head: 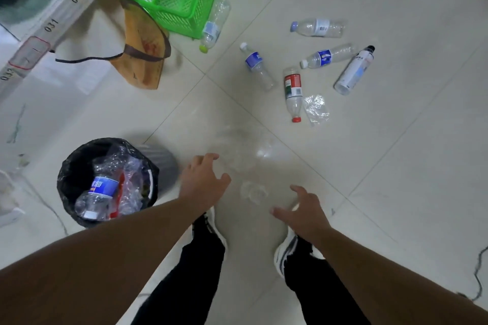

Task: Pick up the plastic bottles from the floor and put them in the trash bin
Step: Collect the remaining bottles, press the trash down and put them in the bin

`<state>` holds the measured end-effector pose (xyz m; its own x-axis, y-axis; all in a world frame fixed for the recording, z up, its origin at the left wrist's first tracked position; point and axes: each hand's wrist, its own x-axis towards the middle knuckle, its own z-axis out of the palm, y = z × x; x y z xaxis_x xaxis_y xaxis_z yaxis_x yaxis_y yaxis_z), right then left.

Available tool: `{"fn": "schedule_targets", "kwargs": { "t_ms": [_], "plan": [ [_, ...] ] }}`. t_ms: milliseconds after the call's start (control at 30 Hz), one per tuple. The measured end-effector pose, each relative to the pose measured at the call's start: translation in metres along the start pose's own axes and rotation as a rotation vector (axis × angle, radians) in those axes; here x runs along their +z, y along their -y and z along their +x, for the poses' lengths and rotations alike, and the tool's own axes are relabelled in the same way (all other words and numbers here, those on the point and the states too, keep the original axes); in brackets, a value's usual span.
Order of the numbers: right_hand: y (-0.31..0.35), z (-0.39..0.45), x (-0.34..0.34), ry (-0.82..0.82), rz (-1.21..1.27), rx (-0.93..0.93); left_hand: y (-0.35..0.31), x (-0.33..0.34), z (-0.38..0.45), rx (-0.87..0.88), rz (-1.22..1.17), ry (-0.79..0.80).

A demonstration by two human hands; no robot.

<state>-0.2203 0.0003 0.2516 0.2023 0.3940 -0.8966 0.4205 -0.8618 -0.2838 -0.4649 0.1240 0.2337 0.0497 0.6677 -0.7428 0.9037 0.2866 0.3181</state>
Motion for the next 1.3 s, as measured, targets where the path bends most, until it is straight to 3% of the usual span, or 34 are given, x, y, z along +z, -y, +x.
{"fn": "schedule_targets", "kwargs": {
  "t_ms": [200, 400, 467, 533, 633, 767, 1067, 1233, 1300],
  "plan": [
    [-0.042, 0.104, 0.112, -0.026, -0.196, -0.108, 0.023, 0.068, 0.105, 0.218, 0.262, 0.007],
    [-0.097, 0.251, 0.17, 0.019, -0.688, -0.528, 0.038, 0.16, 0.244, 0.365, 0.67, -0.044],
    [-0.116, 0.283, 0.17, 0.015, -0.798, -0.726, 0.043, 0.184, 0.265, 0.404, 0.733, -0.076],
    [-0.133, 0.293, 0.163, 0.001, -0.845, -0.802, 0.052, 0.196, 0.264, 0.5, 0.792, -0.157],
    [-0.13, 0.274, 0.135, 0.0, -0.673, -0.621, 0.056, 0.181, 0.248, 0.501, 0.562, -0.176],
    [-0.105, 0.21, 0.071, -0.174, -0.447, -0.365, 0.03, 0.137, 0.184, 0.378, 0.266, -0.242],
    [-0.045, 0.044, -0.129, -0.215, -0.26, -0.245, -0.089, 0.002, 0.049, 0.113, 0.251, -0.305],
    [-0.014, 0.006, -0.217, -0.249, -0.118, -0.191, -0.169, -0.038, 0.013, 0.121, 0.277, -0.351],
    [-0.003, -0.002, -0.244, -0.26, -0.045, -0.182, -0.2, -0.045, 0.008, 0.06, 0.222, -0.299]
  ]
}}
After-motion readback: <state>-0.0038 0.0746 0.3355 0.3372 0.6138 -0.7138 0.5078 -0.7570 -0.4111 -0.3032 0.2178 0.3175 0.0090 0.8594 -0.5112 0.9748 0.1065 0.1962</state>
